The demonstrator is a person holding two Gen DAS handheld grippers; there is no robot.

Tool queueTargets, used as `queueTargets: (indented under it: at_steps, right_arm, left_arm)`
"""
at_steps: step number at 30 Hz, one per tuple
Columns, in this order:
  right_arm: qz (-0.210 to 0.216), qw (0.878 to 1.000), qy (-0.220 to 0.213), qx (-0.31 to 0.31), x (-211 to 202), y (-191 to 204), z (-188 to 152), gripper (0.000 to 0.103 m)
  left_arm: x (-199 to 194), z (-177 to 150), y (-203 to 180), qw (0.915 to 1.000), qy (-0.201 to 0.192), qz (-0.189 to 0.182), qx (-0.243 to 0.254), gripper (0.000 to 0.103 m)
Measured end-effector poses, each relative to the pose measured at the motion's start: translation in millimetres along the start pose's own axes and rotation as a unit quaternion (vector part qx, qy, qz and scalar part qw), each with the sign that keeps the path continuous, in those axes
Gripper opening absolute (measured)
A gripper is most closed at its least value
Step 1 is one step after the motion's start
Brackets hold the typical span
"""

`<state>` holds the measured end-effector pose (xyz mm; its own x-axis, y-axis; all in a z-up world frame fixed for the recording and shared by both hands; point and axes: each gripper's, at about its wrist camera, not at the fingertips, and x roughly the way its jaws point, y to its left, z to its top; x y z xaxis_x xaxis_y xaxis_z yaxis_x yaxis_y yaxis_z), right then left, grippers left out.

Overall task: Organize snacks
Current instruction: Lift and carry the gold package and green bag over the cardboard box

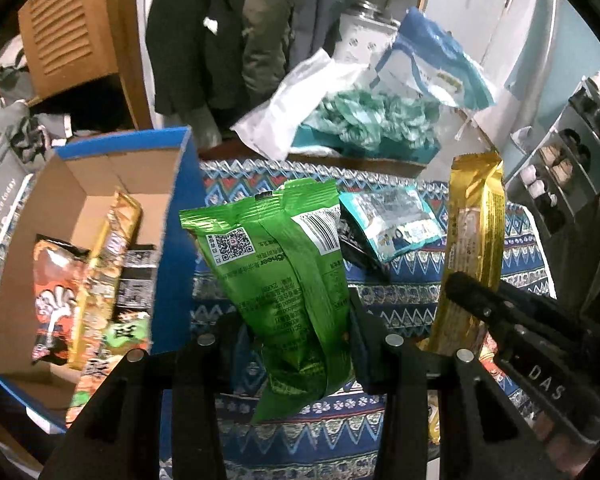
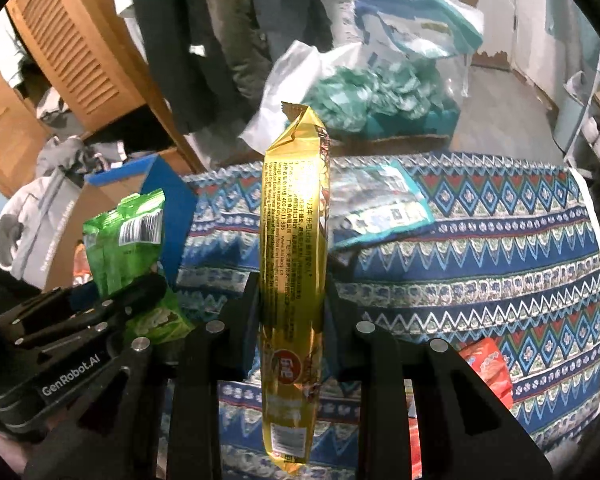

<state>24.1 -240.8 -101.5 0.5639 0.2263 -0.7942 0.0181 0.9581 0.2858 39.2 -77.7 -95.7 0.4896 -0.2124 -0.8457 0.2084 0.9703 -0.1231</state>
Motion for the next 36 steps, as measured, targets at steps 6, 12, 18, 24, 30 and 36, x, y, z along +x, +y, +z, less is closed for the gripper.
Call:
queueTargets:
  at_steps: [6, 12, 18, 24, 30, 36]
  right_arm:
    - [0.008, 1.0, -0.017, -0.013, -13.4, 18.9, 8.3, 0.026]
    - [0.018, 0.999, -0.032, -0.024, -24.8, 38.3, 17.4, 0.026]
    - [0.031, 0.998, -0.044, -0.04, -30.5, 62.6, 26.7, 0.026]
    - [0.046, 0.996, -0.051, -0.058, -32.0, 89.5, 34.0, 0.026]
    - [0.063, 0.994, -0.053, -0.076, -29.4, 122.6, 42.4, 0.026]
    - [0.083, 0.991, -0.049, -0.089, -21.5, 155.0, 49.8, 0.026]
  left_arm:
    - [-19.7, -1.3, 13.3, 0.9999, -0.016, 0.001, 0.0, 0.042]
    - [-39.9, -0.8, 27.6, 0.9994, -0.031, -0.004, -0.011, 0.042]
    - [-59.4, 1.5, 41.9, 0.9984, -0.054, -0.003, -0.017, 0.042]
    - [-72.8, 2.5, 64.2, 0.9973, -0.066, 0.001, -0.033, 0.042]
    - [-82.8, 2.1, 91.1, 0.9962, -0.071, 0.007, -0.051, 0.042]
    - [-92.0, 1.2, 117.3, 0.9947, -0.08, 0.015, -0.063, 0.042]
